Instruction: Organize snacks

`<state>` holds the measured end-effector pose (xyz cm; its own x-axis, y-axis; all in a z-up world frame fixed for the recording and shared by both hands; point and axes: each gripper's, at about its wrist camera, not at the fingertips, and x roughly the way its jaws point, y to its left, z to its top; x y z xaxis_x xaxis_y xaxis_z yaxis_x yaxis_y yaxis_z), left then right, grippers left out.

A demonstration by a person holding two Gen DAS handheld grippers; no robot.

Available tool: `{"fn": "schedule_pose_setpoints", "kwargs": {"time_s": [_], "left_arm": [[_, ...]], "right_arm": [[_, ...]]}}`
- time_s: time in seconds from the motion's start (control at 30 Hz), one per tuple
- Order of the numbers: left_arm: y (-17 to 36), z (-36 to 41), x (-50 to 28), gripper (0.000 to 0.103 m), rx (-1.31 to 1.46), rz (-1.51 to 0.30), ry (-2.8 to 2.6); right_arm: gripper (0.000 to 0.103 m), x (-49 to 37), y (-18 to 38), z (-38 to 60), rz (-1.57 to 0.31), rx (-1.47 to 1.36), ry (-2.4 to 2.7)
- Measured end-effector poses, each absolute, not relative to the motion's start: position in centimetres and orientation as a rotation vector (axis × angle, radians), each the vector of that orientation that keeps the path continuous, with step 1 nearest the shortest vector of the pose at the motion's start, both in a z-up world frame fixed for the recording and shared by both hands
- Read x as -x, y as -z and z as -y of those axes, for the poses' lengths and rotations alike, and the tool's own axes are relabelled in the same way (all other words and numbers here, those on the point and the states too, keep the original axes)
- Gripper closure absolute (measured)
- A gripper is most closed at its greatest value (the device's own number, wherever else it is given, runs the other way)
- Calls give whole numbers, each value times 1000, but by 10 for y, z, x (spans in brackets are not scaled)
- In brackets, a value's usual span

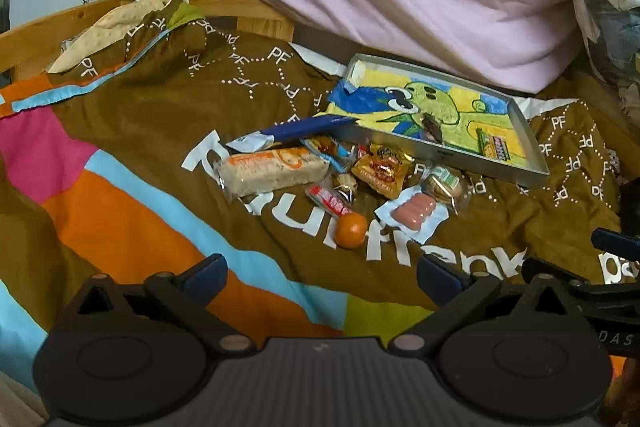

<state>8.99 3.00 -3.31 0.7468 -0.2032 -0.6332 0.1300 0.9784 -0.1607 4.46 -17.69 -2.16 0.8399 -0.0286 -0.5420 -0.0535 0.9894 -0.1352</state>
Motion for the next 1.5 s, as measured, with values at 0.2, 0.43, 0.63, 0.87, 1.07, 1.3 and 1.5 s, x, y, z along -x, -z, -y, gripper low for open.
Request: {"fn": "schedule_pose_setpoints", "kwargs": {"time_s": [0.2,0.43,0.63,0.87,1.07,1.3,1.5], "left_arm": [[36,-26,-100,0,75,-737,161],[43,-18,-121,0,39,-796,201],[48,-18,-139,0,46,-827,218],[51,-12,-152,0,-6,-824,268],[50,-3,-161,0,-128,-770,348],[59,11,-173,0,-225,-773,388],[71,11,-181,1,-211,-842,369]], "right_arm": [[1,-50,25,177,-600,152,-17],[1,-58,29,179,-629,146,-12],[1,-68,31,183,-651,121,-11],[1,-86,34,187,-671,98,-26],[1,-112,40,196,-712,8,-93],[1,-164,54,201,-776,-107,-234],[1,-207,73,204,-877,-215,-294]]}}
